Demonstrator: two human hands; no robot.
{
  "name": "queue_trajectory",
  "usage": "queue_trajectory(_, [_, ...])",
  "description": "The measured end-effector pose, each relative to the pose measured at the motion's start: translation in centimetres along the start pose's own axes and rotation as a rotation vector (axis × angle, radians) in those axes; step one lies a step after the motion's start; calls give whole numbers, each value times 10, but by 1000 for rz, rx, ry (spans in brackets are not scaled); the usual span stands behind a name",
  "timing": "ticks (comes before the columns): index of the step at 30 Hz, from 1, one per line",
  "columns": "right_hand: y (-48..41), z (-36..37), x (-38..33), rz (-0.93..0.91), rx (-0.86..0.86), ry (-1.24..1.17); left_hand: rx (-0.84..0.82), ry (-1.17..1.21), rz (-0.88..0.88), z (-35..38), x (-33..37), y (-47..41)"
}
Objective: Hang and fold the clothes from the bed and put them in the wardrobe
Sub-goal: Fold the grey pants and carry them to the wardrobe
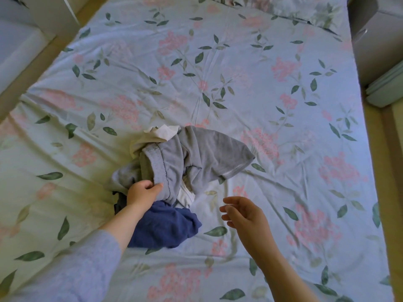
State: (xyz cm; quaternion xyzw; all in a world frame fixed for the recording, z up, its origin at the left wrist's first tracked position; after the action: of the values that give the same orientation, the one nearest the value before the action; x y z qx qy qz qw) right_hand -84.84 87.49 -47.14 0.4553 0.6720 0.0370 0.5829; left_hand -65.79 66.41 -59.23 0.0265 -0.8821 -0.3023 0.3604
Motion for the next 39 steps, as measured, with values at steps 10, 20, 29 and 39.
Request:
queue_trajectory(10, [32, -26, -18, -7, 62, -78, 98, 227, 460, -43, 106, 71])
queue_trajectory(20, [100, -101, -100, -168, 124, -159, -17, 187, 769, -103, 238, 184])
queue_trajectory(29, [192, -214, -157, -388, 196, -152, -196, -11, 1014, -110, 347, 320])
queue_trajectory(39, [277, -286, -219, -707, 41, -80, -325, -250, 1257, -112, 450, 474])
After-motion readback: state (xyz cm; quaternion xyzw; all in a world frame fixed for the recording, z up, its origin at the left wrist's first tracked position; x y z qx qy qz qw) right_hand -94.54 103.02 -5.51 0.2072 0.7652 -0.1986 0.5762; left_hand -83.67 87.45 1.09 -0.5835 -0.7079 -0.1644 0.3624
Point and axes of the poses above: each hand's wrist, its own y-axis away from the middle knuckle, its own z-axis out of the palm, x = y × z, the point moved 5 cm from there along -y, towards the middle knuckle, and after that the axes turned 1 degree about -x, right-handed, at the moved point
